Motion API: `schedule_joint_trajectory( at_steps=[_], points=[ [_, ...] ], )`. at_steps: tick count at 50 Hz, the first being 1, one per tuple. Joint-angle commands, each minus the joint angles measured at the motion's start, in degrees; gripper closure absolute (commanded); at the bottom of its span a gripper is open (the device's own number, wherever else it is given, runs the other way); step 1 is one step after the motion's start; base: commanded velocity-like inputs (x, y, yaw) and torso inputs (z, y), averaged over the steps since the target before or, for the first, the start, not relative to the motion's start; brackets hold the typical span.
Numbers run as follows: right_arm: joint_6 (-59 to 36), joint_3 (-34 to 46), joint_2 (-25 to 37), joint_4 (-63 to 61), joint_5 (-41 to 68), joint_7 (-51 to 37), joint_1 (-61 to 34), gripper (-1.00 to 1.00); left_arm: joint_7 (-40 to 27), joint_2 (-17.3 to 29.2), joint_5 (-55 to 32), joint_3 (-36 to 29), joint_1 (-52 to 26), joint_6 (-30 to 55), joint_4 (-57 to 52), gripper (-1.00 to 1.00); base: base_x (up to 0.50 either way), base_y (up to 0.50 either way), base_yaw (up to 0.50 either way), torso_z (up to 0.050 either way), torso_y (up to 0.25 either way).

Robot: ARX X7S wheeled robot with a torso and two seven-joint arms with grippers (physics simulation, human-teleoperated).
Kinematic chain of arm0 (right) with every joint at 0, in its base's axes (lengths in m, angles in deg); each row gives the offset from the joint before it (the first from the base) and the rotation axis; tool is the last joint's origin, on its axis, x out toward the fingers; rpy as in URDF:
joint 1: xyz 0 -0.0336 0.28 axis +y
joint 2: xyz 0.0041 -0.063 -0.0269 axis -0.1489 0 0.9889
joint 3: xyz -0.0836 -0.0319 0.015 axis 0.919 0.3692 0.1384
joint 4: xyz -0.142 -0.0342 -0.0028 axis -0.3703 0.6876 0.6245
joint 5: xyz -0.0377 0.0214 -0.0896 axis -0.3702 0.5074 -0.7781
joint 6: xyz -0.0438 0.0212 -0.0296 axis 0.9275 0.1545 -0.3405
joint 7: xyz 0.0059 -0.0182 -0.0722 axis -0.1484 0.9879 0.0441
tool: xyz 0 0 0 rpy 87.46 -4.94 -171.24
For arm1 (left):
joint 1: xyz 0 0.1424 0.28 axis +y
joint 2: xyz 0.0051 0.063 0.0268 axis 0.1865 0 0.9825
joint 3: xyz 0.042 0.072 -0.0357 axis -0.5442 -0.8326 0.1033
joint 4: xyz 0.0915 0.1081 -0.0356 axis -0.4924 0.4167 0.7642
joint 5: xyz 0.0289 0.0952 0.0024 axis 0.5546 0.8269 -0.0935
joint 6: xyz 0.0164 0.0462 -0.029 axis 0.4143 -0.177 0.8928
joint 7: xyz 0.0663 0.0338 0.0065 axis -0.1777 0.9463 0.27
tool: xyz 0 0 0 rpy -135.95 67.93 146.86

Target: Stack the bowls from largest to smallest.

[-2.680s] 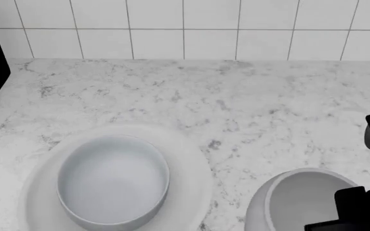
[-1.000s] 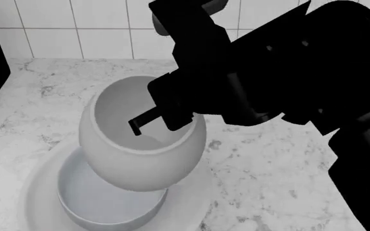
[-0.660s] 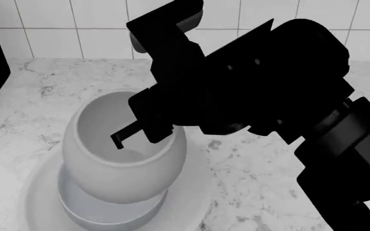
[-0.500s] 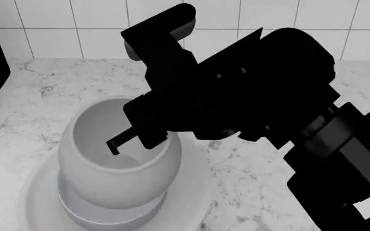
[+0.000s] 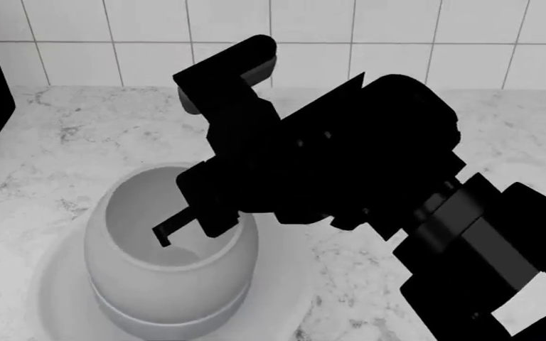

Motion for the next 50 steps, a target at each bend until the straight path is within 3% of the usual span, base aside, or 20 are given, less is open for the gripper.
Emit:
schedule_joint_trajectory(
  at_steps=[1,5,6,29,50],
  points=[
    [1.2,0.7,-0.7,0.8,-0.5,1.7,1.3,1.00,-0.1,0.2,-0.1,0.1,0.2,-0.1,0.0,-1.00,0.00,0.00,0.00,0.000,0.000],
    [1.1,0.6,-0.7,0.8,-0.3,1.9,1.0,1.00,0.0,0.2,0.1,-0.1,0.2,-0.2,0.2,-1.00,0.00,0.00,0.00,0.000,0.000],
    [0.9,0.6,-0.7,0.9,-0.2,2.0,0.9,-1.00,-0.1,0.1,0.0,-0.1,0.2,-0.3,0.2,-1.00,0.00,0.00,0.00,0.000,0.000],
    [-0.7,-0.8,-0.2,-0.9,1.9,0.5,-1.5,-1.00,-0.2,0.4,-0.1,0.3,1.1,-0.9,0.0,-1.00,0.00,0.00,0.00,0.000,0.000],
    [-6.8,-10.7,9.6,-15.3,16.5,-14.9,-6.3,-1.00,-0.8,0.3,-0.9,-0.5,0.3,-0.6,-0.8,-1.00,0.00,0.00,0.00,0.000,0.000]
  ],
)
